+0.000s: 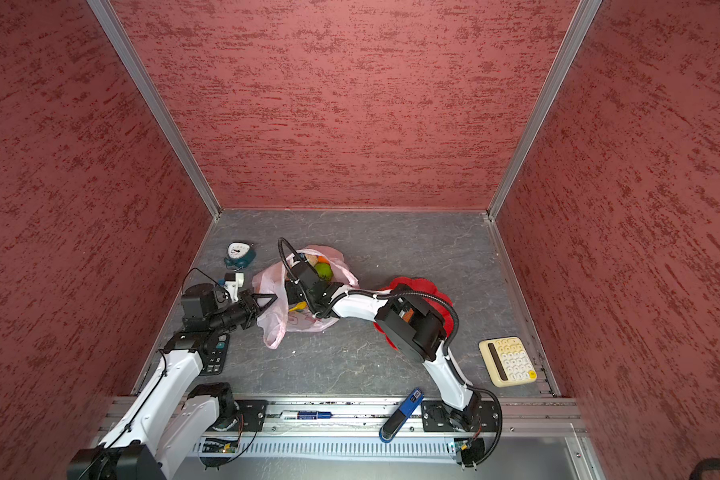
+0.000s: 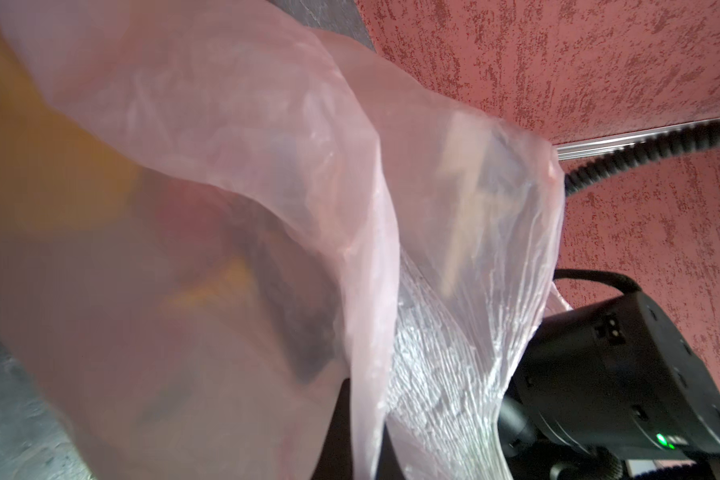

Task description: Take the fake fruits out of the plastic bag

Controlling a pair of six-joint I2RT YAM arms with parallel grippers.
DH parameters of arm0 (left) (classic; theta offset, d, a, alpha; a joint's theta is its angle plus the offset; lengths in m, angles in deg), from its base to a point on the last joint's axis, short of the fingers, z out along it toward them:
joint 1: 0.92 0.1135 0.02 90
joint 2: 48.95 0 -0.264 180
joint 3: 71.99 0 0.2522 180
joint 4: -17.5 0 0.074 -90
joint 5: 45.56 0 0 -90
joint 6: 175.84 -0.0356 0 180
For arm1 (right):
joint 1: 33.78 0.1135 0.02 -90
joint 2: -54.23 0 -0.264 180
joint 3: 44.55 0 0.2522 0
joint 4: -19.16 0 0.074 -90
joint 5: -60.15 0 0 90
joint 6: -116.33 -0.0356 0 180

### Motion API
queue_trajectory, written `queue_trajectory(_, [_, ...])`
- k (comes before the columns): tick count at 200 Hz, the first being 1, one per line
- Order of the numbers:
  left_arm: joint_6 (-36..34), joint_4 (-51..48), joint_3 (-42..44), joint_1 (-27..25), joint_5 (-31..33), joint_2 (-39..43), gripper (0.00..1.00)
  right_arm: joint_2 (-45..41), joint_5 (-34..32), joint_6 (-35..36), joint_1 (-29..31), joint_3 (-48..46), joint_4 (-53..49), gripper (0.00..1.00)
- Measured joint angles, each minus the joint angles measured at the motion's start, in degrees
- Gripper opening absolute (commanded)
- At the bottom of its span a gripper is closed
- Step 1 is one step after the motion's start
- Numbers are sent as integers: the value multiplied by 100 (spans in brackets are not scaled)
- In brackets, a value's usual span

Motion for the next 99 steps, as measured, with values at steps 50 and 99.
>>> queue_trajectory(50, [20,-13,437,11,-85,247,4,581,26,-20,-9,664,-295,81])
queue_trajectory(99, [63,-35,632,13,-83,376,4,826,35,-26,-13,946,-645,82])
